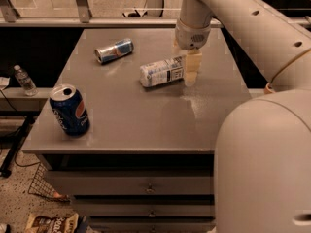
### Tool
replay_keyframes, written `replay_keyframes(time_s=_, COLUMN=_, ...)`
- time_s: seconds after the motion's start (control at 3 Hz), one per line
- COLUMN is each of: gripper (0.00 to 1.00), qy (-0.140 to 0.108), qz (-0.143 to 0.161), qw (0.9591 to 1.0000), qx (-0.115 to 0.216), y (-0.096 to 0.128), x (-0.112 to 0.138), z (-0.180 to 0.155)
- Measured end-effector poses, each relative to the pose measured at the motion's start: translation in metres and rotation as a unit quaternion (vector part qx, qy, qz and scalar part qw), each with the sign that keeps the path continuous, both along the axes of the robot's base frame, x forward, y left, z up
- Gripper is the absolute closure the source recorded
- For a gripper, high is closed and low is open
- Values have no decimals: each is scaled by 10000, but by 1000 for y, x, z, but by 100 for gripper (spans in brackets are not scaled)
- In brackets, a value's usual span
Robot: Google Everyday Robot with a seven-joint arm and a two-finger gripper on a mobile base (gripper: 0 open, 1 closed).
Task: Move blue plastic bottle near pepsi can
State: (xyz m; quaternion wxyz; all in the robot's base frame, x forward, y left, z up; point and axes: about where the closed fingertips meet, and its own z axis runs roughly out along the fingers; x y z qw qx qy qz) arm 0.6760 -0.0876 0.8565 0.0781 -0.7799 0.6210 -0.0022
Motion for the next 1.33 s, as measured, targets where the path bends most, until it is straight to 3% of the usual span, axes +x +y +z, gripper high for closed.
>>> replay_keyframes(time_s=0.67, gripper=65, qy=48, qz=-206, qw=9998, qx=-28, y=-4, x=-2, z=-6)
replay_keyframes(time_s=1.0, gripper=87, qy=-28, qz=-180, qw=9997, qx=130, y=0, x=-12, z=15)
replay_keyframes(time_s=1.33, gripper=100, qy=-168, qz=-45, qw=9992, qx=363, y=7, x=-32, z=49)
